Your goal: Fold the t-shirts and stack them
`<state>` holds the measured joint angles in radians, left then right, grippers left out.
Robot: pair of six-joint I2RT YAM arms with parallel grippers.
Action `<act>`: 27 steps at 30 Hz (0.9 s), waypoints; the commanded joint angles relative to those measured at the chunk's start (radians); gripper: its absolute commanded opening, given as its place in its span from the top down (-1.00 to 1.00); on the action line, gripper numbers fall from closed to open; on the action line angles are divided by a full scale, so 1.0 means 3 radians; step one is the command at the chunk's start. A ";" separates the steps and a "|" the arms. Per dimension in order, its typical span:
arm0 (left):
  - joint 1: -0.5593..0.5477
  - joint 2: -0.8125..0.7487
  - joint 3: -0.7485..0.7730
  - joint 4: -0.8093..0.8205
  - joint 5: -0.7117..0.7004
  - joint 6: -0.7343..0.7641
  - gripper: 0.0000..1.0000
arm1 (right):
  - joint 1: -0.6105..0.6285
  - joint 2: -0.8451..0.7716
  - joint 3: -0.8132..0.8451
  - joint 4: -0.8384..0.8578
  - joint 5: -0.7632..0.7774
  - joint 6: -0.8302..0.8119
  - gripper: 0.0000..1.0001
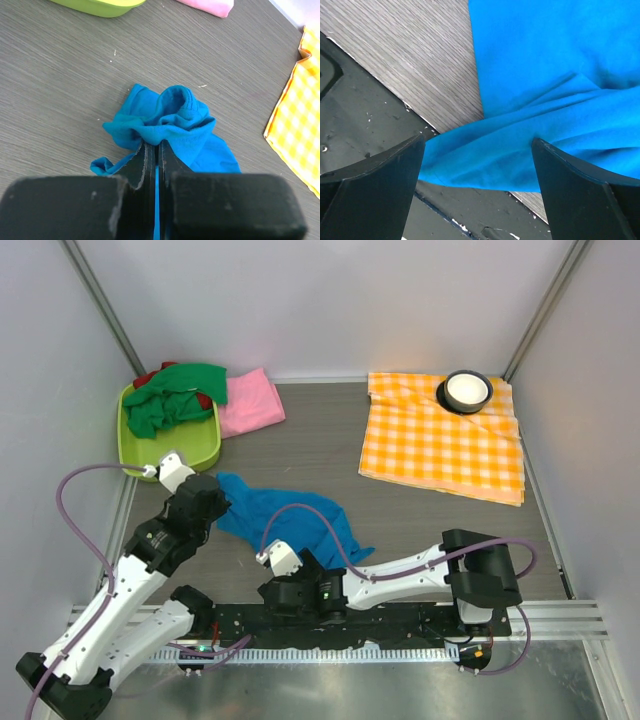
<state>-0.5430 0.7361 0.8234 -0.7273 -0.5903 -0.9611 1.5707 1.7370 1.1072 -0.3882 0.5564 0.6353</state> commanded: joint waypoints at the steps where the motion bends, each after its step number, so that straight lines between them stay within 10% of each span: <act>1: -0.0005 -0.0091 -0.0035 0.0042 -0.0154 0.0023 1.00 | 0.0000 0.0029 0.0052 0.0097 0.0073 0.0132 -0.84; 14: -0.0005 -0.0168 -0.0106 0.0041 -0.0159 0.0013 1.00 | 0.0072 -0.0104 -0.0341 -0.0189 0.0134 0.0607 -0.13; 19: -0.0005 -0.0158 -0.0086 0.0036 -0.0124 -0.0007 1.00 | 0.0092 -0.0078 -0.0291 -0.0372 0.0368 0.0699 0.98; 27: -0.0005 -0.0111 0.0822 0.0081 0.0142 0.0273 1.00 | 0.0205 -0.0875 0.0852 -0.1717 0.1749 0.0441 0.99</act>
<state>-0.5430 0.7204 0.8761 -0.7689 -0.5755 -0.9398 1.6173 1.6920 1.1294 -0.6937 0.7715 0.8188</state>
